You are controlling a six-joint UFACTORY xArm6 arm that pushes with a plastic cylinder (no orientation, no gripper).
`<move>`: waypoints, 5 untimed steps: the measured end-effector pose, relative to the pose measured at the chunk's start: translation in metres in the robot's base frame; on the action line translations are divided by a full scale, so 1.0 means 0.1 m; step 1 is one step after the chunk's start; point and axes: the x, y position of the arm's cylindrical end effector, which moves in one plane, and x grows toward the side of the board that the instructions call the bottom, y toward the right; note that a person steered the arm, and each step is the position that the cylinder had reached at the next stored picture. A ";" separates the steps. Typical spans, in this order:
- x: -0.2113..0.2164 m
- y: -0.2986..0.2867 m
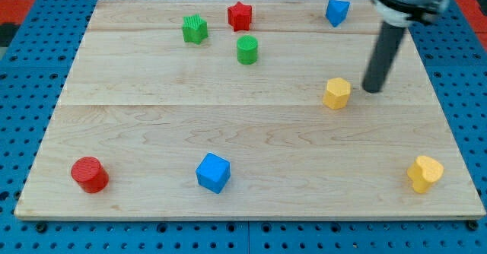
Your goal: Push yellow heart below yellow hexagon
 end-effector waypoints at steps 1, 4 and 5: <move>0.32 -0.29; 0.21 0.05; 0.29 0.64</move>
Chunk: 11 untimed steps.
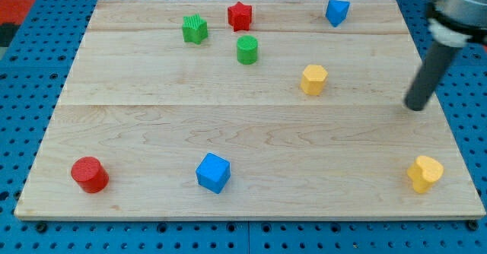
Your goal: Push yellow heart below yellow hexagon
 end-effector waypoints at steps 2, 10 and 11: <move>1.36 -0.22; 1.63 -1.94; 1.61 -2.74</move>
